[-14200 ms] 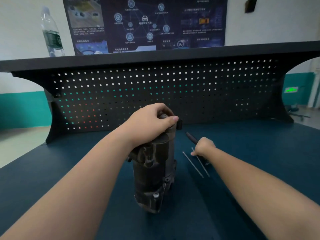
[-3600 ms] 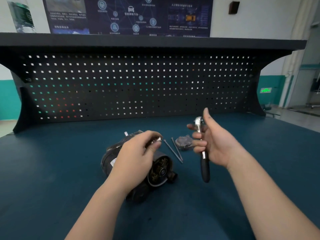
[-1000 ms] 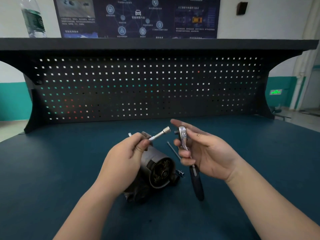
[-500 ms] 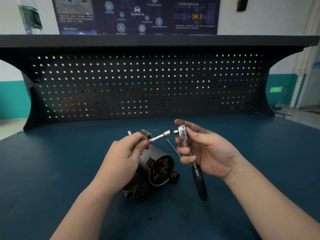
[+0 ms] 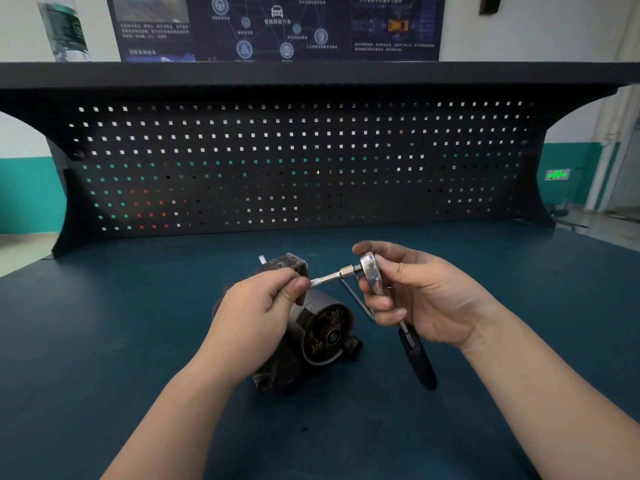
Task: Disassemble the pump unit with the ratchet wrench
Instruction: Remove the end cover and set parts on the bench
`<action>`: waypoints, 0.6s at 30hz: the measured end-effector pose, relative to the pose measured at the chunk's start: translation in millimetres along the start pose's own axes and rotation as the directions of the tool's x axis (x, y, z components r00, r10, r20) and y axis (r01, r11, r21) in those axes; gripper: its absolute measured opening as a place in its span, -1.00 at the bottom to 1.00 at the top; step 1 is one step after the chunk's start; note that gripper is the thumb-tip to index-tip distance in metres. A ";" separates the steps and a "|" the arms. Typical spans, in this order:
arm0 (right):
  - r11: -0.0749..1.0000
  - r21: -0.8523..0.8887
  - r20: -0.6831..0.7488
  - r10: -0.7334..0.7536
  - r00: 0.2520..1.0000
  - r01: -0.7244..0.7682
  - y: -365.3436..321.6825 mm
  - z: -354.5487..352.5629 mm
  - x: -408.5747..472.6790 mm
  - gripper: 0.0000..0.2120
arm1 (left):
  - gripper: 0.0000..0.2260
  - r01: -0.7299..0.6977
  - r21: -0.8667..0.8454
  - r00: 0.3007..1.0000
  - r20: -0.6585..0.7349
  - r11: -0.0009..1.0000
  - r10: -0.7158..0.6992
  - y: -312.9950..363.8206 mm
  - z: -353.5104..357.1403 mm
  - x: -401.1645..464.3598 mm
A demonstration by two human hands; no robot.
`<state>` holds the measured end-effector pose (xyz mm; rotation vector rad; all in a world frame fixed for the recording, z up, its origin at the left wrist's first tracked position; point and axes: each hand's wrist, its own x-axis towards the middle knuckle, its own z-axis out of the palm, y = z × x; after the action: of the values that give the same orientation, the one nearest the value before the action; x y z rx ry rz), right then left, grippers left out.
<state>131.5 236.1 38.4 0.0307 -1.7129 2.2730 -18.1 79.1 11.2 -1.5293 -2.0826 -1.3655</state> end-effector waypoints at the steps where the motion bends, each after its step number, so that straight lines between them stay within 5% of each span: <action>1: 1.000 -0.019 0.002 0.012 1.000 -0.012 0.0 -1.0 0.1 -0.77 | -0.72 -0.003 -0.001 1.000 0.016 1.000 0.003 1.4 0.1 -0.3; 15: 0.996 -0.055 -0.137 0.060 0.989 -0.068 10.7 1.7 7.0 -0.70 | -0.80 0.033 0.128 0.990 -0.141 0.991 -0.015 9.6 5.4 -0.2; 17: 0.993 -0.064 -0.145 0.087 0.986 -0.097 8.3 -0.3 7.2 -0.53 | -0.80 -0.026 0.117 0.990 -0.133 0.993 0.042 14.8 9.9 -0.4; 18: 0.991 -0.083 -0.159 0.090 0.983 -0.104 5.7 -2.9 6.8 -0.41 | -0.65 -0.041 0.174 0.990 -0.126 0.984 0.064 17.2 13.4 -0.8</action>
<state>124.0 239.0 33.5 -0.2474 -1.7679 2.1971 1.0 89.3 12.7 -1.3771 -2.0081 -1.1996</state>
